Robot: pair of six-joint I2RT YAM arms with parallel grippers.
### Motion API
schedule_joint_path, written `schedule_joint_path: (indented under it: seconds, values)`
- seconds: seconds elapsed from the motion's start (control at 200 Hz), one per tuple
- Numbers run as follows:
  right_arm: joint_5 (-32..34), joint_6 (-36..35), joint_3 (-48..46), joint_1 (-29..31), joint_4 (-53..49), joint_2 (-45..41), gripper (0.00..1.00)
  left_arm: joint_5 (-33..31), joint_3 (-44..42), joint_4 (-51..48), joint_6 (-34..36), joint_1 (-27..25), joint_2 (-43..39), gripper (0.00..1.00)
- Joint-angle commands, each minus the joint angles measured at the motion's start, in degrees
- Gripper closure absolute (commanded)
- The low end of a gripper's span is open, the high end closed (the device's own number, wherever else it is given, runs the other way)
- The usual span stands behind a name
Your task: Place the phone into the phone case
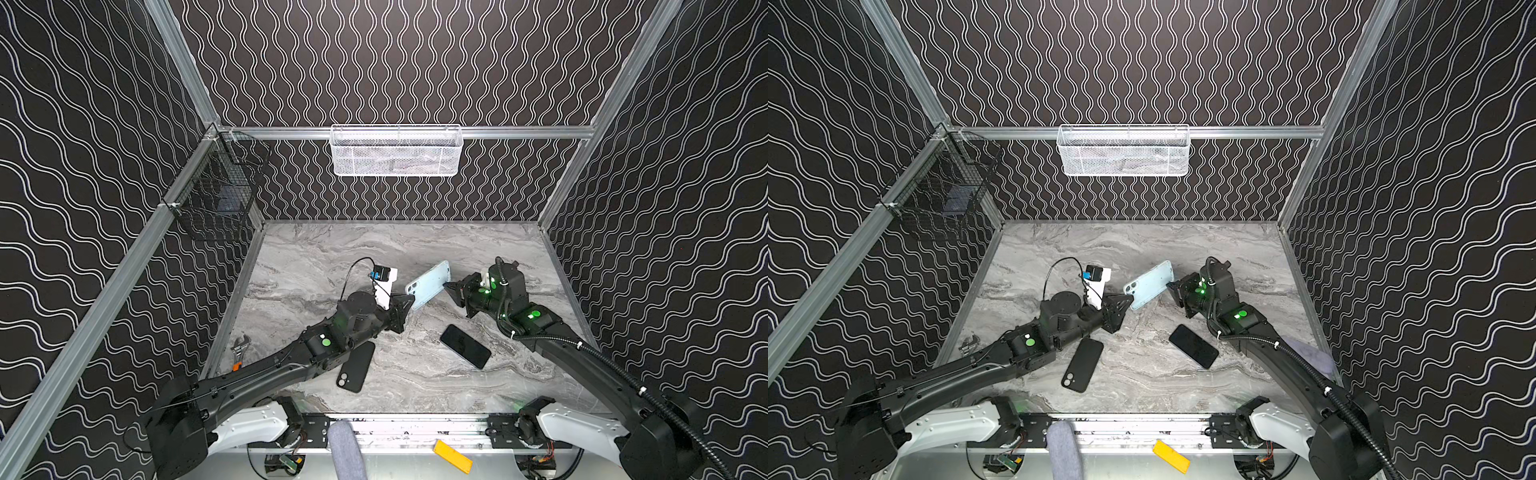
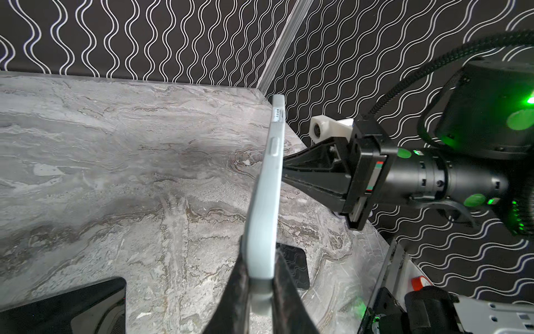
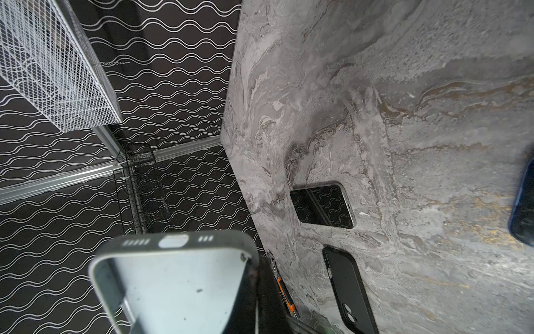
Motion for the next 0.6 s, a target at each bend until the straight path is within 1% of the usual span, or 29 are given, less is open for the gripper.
schedule_joint_path:
  seconds: [0.0, 0.08, 0.125, 0.19, 0.235, 0.295, 0.33, 0.42, 0.43, 0.485, 0.596]
  values:
    - [-0.65, -0.88, 0.62, 0.07, 2.15, 0.13, 0.96, -0.65, 0.21, 2.27, -0.33, -0.12, 0.49, 0.91]
    - [-0.72, -2.34, 1.43, 0.06, 1.44, 0.16, 0.93, -1.21, 0.39, 1.81, -0.38, -0.13, 0.42, 0.95]
    - [-0.51, -3.82, 2.20, 0.07, 0.42, 0.14, 0.88, -1.88, 0.69, 0.84, -0.84, -0.12, 0.31, 0.99]
    - [0.45, -6.93, 3.80, 0.03, -2.50, -0.24, 0.73, -3.46, 1.98, -2.29, -1.40, -0.12, -0.04, 1.00]
    - [1.47, -9.47, 5.01, 0.07, -5.71, -0.50, 0.57, -4.33, 3.25, -5.71, -1.67, -0.12, -0.51, 1.00]
    - [2.90, -13.19, 6.59, 0.07, -10.98, -1.11, 0.40, -4.89, 5.15, -10.45, -1.42, -0.12, -1.13, 1.00]
    - [4.18, -15.31, 7.23, 0.07, -14.13, -1.66, 0.34, -5.04, 6.17, -13.55, -1.37, -0.12, -1.57, 1.00]
    - [9.44, -19.68, 7.92, 0.06, -23.18, -4.29, 0.29, -5.07, 9.29, -22.44, -0.99, -0.12, -1.87, 1.00]
    - [11.02, -20.28, 7.83, 0.07, -24.60, -4.69, 0.28, -4.85, 9.57, -23.31, -0.95, -0.12, -1.86, 1.00]
    - [14.76, -22.07, 7.45, 0.07, -28.49, -7.10, 0.27, -3.78, 10.79, -28.40, -0.65, -0.12, -1.67, 1.00]
    - [23.42, -25.29, 7.29, 0.04, -34.86, -12.93, 0.24, 2.44, 9.90, -34.40, -1.87, -0.16, -0.56, 1.00]
